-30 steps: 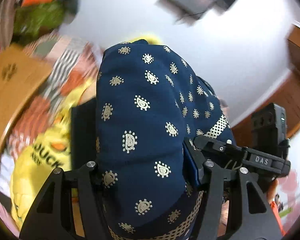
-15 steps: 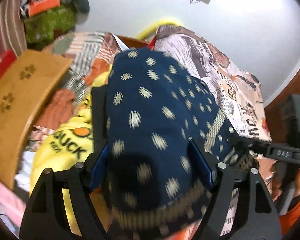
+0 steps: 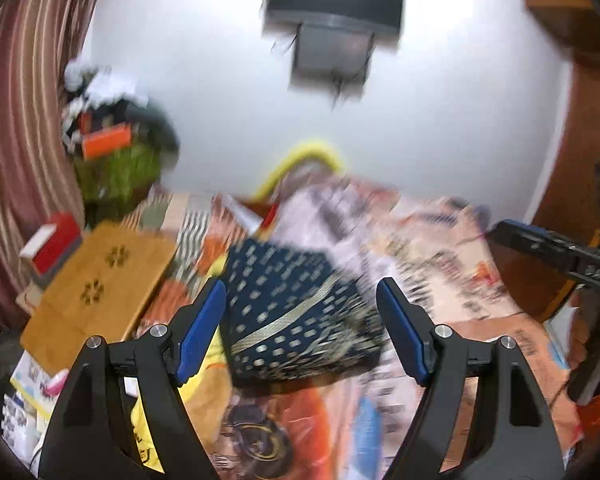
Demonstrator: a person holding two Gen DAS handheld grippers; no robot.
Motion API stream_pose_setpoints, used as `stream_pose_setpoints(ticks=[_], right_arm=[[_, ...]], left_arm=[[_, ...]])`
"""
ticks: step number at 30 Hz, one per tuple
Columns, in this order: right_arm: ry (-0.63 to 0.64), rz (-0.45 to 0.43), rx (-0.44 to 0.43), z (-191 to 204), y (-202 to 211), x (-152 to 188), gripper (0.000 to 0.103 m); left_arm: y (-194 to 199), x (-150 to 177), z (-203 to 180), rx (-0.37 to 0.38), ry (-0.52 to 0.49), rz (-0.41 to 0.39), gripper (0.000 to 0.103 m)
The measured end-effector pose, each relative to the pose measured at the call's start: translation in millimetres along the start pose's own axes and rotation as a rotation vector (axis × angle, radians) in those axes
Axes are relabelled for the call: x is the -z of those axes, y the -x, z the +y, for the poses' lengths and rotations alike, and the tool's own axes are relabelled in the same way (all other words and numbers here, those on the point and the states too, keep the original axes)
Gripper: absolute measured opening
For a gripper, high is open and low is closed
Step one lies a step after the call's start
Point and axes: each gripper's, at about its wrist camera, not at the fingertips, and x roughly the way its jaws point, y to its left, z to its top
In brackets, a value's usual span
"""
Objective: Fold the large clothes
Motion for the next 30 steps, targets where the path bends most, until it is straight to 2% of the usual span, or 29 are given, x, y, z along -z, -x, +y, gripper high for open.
stream_pose_setpoints(ticks=[5,9,11,14,18,20,22,27,30], right_arm=[[0.112,-0.173,-0.008,51,77,5,0.054],[0.195,-0.302,0.039,86,123,22,0.056],[0.211,-0.34,0.046,97,140,33,0.056],[0.214,-0.358,0.07,106,147,48,0.056],[0.193,-0.378,0.111,110,154,62,0.059],[0.173,-0.384,0.126,108,157,64,0.077],[0.166,-0.388,0.141,108,164,67,0.085],[0.188,-0.362,0.189,107,165,70,0.09],[0.183,-0.354,0.193,105,163,72,0.1]], left_arm=[[102,3,-41,0.001,-0.071,-0.216,0.077],[158,19,-61,-0.003,-0.077,-0.339,0.077],[183,30,-72,-0.003,-0.098,-0.4,0.082],[207,48,-84,-0.044,-0.106,-0.472,0.087],[221,65,-91,-0.064,-0.098,-0.498,0.094],[228,72,-94,-0.094,-0.086,-0.514,0.102],[233,77,-96,-0.106,-0.069,-0.529,0.103],[234,87,-93,-0.099,-0.009,-0.502,0.103],[234,92,-93,-0.106,-0.008,-0.492,0.103]])
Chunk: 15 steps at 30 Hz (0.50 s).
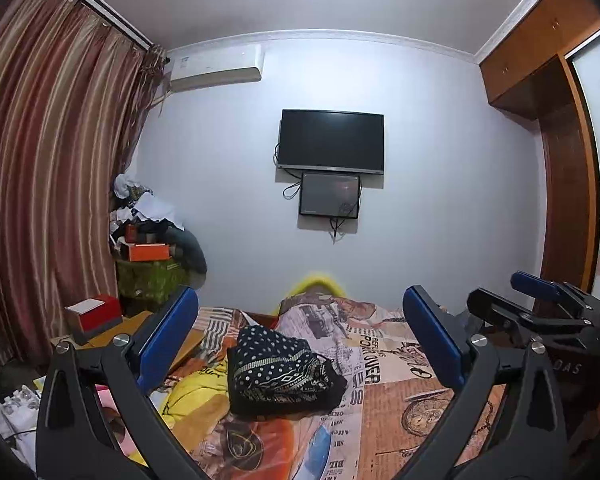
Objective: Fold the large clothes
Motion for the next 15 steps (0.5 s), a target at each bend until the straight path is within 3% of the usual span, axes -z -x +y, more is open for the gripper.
stream_pose_setpoints(ticks=[15], right_arm=[[-0.012,0.008,0.009,1,8,8,0.101]], left_arm=[[-9,16,2,-0.035,0.004,0.048,0.103]])
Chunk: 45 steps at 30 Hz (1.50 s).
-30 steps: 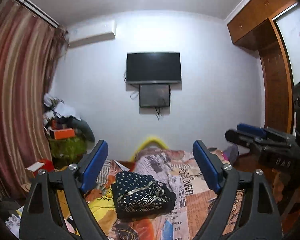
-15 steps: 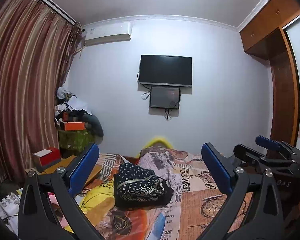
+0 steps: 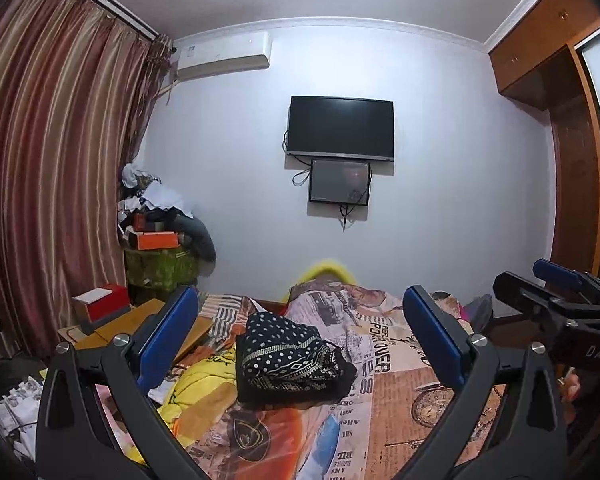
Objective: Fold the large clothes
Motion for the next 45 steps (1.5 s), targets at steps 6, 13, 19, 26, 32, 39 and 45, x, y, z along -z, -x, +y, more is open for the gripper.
stream_pose_setpoints(ticks=[6,13,19,26,32,39,45], right_arm=[[0.001,0.018,0.005,-1,-1,2,0.101],[-0.005,0.045,0.001,-3,-6,1,0.101],[-0.007,0.05,0.001,-4,-5,-1,0.101],[-0.003,0.054,0.004,-4,-4,-3,0.101],[-0.003,0.052,0.001,-4,-2,-4,0.101],[-0.006,0.047,0.001,-5,1,-3,0.101],[-0.007,0.042,0.0,-6,3,-4,0.101]], left_arm=[[-5,4,1,-0.006,0.008,0.015,0.103],[-13,8,-2,-0.006,0.005,0.035,0.103],[-17,10,-3,-0.014,-0.005,0.043,0.103],[-21,11,-1,-0.006,-0.001,0.051,0.103],[-23,13,1,-0.015,0.004,0.047,0.103],[-25,14,3,-0.01,0.01,0.059,0.103],[-26,14,1,0.002,0.006,0.067,0.103]])
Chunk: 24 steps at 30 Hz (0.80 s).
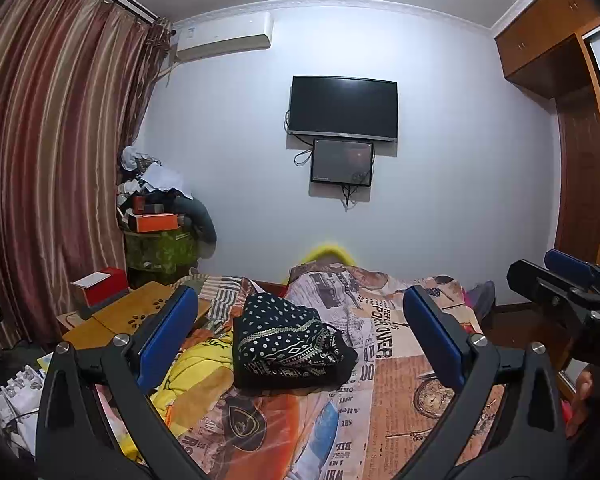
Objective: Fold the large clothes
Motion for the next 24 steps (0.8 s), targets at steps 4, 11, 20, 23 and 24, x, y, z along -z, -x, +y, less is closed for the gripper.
stream_pose_setpoints(ticks=[4,11,20,23,24], right_arm=[[-0.004,0.0,0.001,-0.3,0.2,-0.2,0.101],[-0.009,-0.001,0.002,-1.2,-0.1,0.1,0.101],[-0.006,0.002,0.008,-0.4,-2.1,-2.0,0.101],[-0.006,0.002,0.011,0.2,-2.1,-1.8,0.101],[-0.006,0.003,0.01,0.1,-2.1,-1.7,0.101]], left_arm=[[-0.5,-0.7,1.6,0.011,0.004,0.004,0.103],[-1.8,-1.7,3.7,0.035,0.004,0.009,0.103],[-3.7,-1.3,2.0,0.056,-0.003,0.021,0.103],[-4.7,-1.6,1.9,0.064,0.0,0.023,0.103],[-4.7,-1.4,1.6,0.067,-0.001,0.023,0.103]])
